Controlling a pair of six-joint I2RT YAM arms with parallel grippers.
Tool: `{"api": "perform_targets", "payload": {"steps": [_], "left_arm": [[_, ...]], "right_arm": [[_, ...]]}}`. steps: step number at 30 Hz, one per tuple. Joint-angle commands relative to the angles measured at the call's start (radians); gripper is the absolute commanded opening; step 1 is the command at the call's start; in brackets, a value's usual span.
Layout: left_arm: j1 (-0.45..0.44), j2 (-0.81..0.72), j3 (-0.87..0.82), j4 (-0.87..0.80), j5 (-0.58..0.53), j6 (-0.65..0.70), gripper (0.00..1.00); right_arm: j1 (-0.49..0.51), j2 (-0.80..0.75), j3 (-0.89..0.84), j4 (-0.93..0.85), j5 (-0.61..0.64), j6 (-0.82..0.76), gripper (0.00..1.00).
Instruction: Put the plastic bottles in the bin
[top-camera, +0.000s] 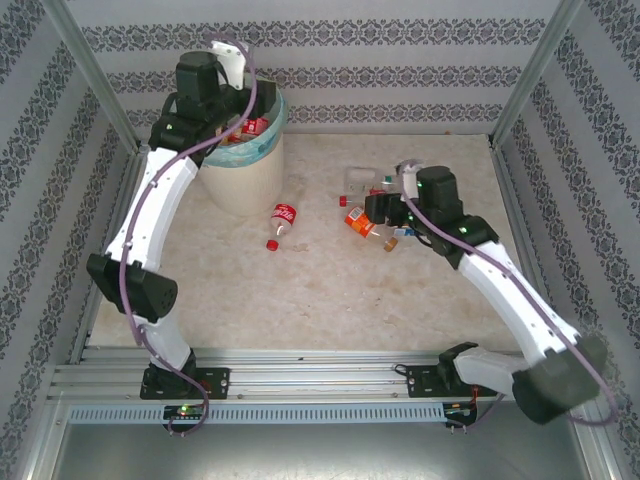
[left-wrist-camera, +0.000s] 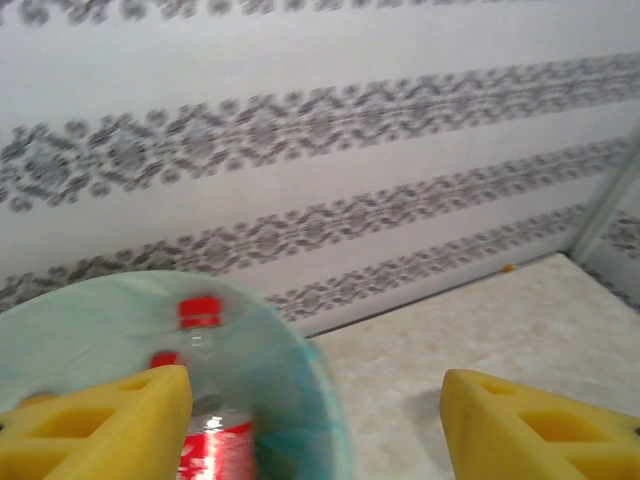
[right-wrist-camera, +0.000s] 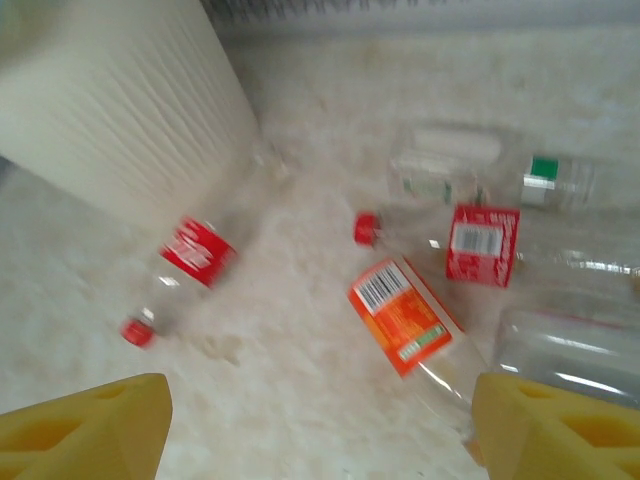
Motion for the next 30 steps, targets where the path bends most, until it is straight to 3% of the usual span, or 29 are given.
{"api": "perform_targets", "payload": {"steps": [1,8,16,30], "left_arm": [[-0.060,-0.102,-0.074,0.025,-0.046,0.040,0.68],[-0.164,-0.272,-0.290,0.096,-0.042,0.003,0.70],[-0.181,-0.471,-0.556,0.130,-0.091,-0.041,0.70],[-0.182,-0.652,-0.708,0.038,-0.161,-0.043,0.72]], "right_arm": [[0.001,0.129,0.046,-0.105,0.034,-0.153,0.78],[-0.010,0.329,0.035,-0.041,0.043,-0.208,0.77],[-0.021,0.471,0.066,-0.051,0.112,-0.236,0.81],[-0.018,0.564,0.054,-0.057,0.096,-0.218,0.79]]}}
